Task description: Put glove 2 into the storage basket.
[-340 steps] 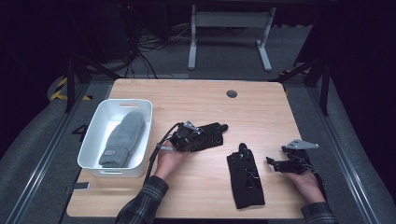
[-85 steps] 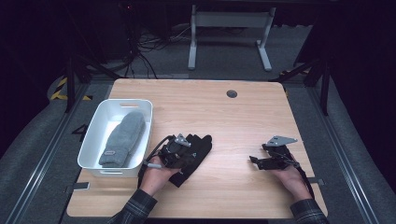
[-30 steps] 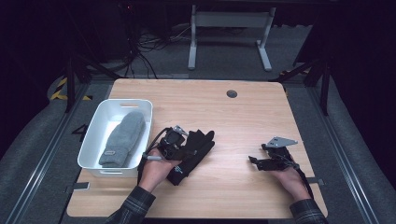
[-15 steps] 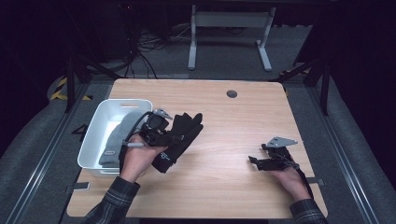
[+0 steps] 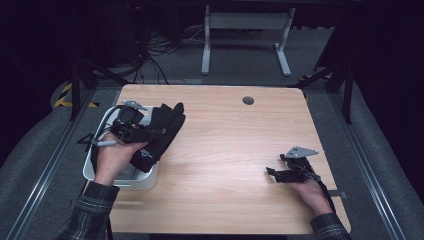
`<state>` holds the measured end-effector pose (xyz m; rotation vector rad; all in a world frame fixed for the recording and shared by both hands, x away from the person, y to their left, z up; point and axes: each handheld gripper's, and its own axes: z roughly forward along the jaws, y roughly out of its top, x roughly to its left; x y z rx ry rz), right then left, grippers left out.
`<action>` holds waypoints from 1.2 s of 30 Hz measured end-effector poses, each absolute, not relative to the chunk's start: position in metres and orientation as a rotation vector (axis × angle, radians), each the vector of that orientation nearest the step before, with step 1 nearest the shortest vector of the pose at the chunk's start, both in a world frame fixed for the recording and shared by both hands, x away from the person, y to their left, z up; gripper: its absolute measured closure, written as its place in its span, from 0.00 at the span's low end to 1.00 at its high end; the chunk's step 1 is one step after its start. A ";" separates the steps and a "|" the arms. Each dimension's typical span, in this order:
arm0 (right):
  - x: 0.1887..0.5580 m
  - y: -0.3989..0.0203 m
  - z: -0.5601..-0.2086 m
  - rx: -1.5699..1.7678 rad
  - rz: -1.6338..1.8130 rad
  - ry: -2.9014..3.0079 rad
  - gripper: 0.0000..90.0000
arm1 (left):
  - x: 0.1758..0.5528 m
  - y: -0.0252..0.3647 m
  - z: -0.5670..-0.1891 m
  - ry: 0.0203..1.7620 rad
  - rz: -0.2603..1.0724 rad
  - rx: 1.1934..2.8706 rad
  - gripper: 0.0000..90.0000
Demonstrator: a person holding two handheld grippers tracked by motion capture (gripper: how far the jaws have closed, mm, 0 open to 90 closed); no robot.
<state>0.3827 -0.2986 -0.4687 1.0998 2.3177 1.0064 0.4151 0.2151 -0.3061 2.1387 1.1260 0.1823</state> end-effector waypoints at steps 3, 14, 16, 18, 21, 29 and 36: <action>0.383 -0.299 -0.469 1.101 1.006 2.318 0.24 | 0.417 0.231 -0.308 1.173 0.187 2.124 0.78; 0.383 -0.298 -0.469 1.104 1.008 2.316 0.24 | 0.428 0.271 -0.333 1.317 0.155 2.064 0.78; 0.383 -0.298 -0.469 1.105 1.009 2.316 0.24 | 0.430 0.273 -0.337 1.328 0.148 2.060 0.78; 0.383 -0.298 -0.469 1.105 1.008 2.316 0.24 | 0.434 0.276 -0.345 1.350 0.134 2.061 0.77; 0.383 -0.298 -0.469 1.103 1.008 2.317 0.24 | 0.441 0.282 -0.359 1.388 0.112 2.048 0.77; 0.383 -0.298 -0.469 1.104 1.008 2.317 0.24 | 0.447 0.286 -0.375 1.418 0.183 2.062 0.61; 0.383 -0.298 -0.469 1.104 1.008 2.316 0.24 | 0.448 0.284 -0.375 1.426 0.286 2.064 0.28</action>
